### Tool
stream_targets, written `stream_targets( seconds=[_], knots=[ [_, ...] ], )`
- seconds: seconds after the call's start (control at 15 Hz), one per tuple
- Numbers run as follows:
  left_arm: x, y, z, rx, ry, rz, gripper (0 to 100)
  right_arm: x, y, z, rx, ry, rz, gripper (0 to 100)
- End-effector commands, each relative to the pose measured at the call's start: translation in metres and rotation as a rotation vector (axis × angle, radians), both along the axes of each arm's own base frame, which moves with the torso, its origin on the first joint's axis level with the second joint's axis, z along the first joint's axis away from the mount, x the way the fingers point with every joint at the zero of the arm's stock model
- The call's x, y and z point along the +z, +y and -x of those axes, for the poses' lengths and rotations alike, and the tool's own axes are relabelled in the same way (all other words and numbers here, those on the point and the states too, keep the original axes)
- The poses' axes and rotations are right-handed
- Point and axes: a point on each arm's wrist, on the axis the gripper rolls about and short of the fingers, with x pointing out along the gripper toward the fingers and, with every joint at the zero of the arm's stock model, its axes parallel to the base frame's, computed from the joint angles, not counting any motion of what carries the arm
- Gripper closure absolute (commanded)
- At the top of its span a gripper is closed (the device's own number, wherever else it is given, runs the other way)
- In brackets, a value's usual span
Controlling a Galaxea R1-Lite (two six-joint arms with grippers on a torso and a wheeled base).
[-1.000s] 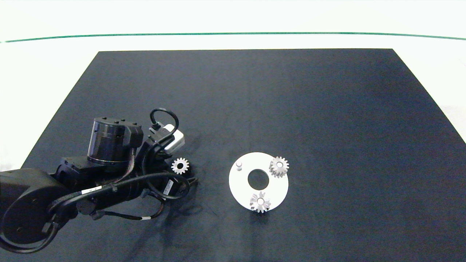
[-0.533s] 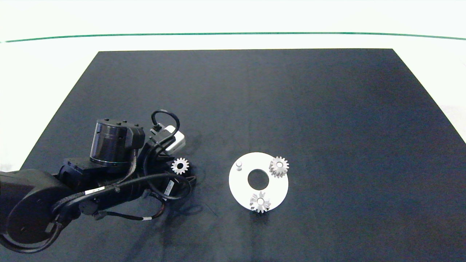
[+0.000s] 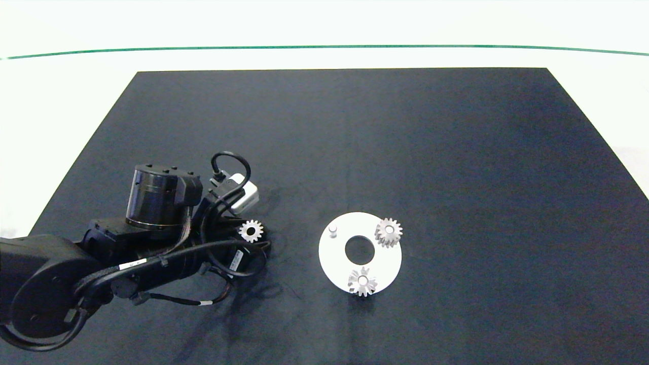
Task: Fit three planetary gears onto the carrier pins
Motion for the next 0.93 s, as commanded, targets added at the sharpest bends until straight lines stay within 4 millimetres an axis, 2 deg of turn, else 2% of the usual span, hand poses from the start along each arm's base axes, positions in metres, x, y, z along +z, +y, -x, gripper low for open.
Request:
stream_targets(
  seconds=[0.07,0.93],
  knots=[
    [-0.0015,0.0006,0.0004,0.000,0.003,-0.005,48,-0.0010,0.0001,0.0003,0.001,0.004,0.003,0],
    [-0.0075,-0.0016,-0.0039,0.000,-0.007,0.000,74,-0.0024,-0.0002,0.0011,-0.002,-0.001,0.003,0]
  ],
)
